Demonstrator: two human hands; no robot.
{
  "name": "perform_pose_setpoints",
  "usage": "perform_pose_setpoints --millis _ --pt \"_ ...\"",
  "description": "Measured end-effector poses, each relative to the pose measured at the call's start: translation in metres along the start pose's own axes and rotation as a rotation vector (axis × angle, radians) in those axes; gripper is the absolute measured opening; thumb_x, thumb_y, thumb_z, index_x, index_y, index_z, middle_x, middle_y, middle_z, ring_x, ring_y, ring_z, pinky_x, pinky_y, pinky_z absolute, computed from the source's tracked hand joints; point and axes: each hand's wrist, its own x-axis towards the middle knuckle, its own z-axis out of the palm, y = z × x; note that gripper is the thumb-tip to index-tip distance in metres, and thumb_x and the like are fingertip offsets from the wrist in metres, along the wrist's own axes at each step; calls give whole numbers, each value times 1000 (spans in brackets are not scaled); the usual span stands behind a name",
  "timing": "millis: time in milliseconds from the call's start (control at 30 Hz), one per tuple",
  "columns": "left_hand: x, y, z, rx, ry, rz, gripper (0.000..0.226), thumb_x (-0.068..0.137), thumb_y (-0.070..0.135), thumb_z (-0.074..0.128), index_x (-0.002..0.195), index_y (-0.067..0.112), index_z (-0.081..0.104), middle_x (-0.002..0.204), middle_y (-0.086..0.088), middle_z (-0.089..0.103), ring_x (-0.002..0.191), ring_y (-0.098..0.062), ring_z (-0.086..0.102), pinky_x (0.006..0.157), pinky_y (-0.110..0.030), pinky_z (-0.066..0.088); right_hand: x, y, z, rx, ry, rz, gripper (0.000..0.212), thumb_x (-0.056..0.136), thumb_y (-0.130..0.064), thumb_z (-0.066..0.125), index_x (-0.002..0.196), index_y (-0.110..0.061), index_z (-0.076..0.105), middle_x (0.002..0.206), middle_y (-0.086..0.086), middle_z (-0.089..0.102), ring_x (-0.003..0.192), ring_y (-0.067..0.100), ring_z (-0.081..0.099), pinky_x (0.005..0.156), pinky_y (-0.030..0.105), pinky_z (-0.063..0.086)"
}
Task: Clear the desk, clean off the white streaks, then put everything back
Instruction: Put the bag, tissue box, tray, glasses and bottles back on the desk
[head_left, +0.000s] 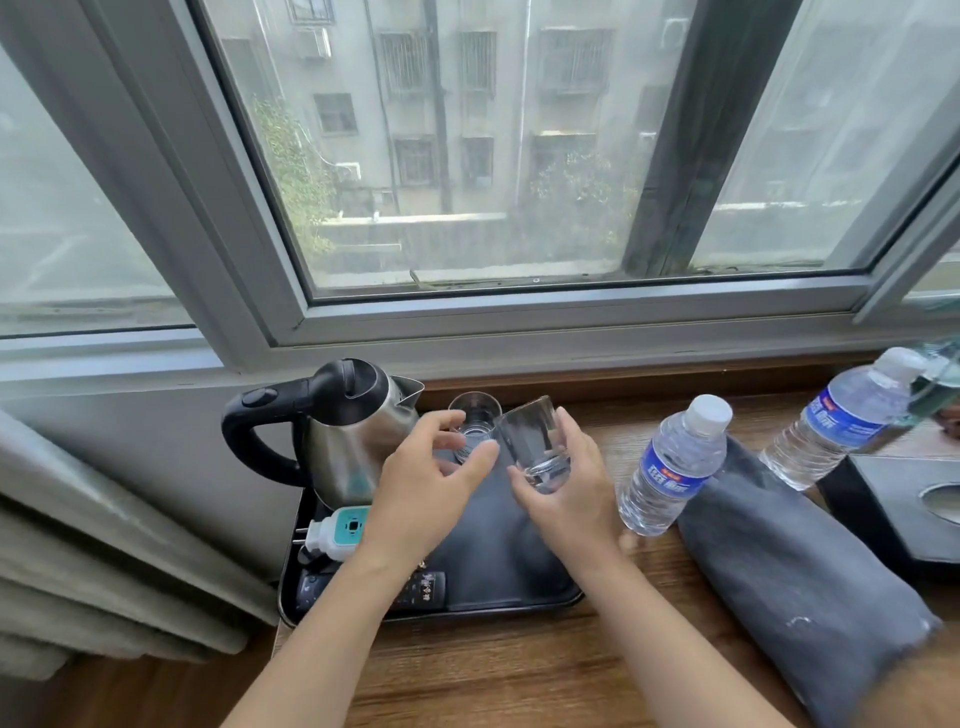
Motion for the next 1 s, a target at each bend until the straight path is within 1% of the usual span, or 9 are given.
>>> perform_pose_setpoints --millis 133,300,433,500,600,700,800,900,1000 --pt "10 12 3 -46 -225 -99 102 52 81 81 141 47 46 116 15 66 103 -8 69 81 -39 64 -19 -10 -19 111 -113 -166 88 75 -18 90 151 -20 45 137 -15 57 126 1 57 103 15 44" --pt "2 12 0 -209 -249 -77 62 69 42 96 122 32 65 113 -8 73 84 -18 75 64 -32 61 -31 -23 -35 172 -222 -269 96 75 -17 91 154 -16 37 149 -7 49 136 12 51 109 27 45" --pt "-13 0 -10 -476 -232 -12 66 65 26 96 122 20 64 119 -16 72 93 -25 76 81 -37 62 -37 -30 -55 526 -396 51 79 78 -37 80 148 -29 43 141 12 55 118 28 62 89 36 54" --pt "-21 -8 -12 -569 -248 39 74 61 25 96 125 17 59 124 -14 69 103 -32 75 87 -38 61 -35 -35 -62 787 -518 250 72 83 -49 74 143 -17 50 134 25 59 104 37 65 73 42 54" --pt "-31 -19 -6 -597 -283 165 70 63 16 96 121 17 57 128 -6 64 116 -34 69 94 -43 59 -27 -45 -67 881 -593 367 62 89 -43 72 136 -7 57 128 26 65 104 37 65 71 44 54" --pt "-36 -24 -2 -415 -238 290 63 67 18 96 116 29 58 128 7 64 123 -25 64 104 -39 52 -24 -54 -68 796 -513 376 63 79 -28 83 133 -8 59 119 20 71 108 36 68 75 43 59" --pt "-40 -29 2 24 -133 361 65 72 25 95 124 35 58 127 18 62 128 -9 54 108 -29 43 -21 -50 -71 434 -421 173 57 74 -17 89 125 -26 65 113 -1 74 106 20 70 86 33 59" --pt "-48 -34 16 230 -127 318 70 79 27 88 140 33 54 137 19 56 131 -2 46 114 -26 37 -16 -43 -69 85 -438 -3 66 72 -23 88 131 -35 61 116 -20 69 111 5 63 94 32 56" --pt "-51 -38 32 218 -248 185 76 89 25 79 155 31 42 145 14 48 131 -5 49 111 -27 42 -9 -29 -64 -138 -454 -40 77 73 -25 86 142 -27 52 131 -14 61 122 4 56 101 32 52"
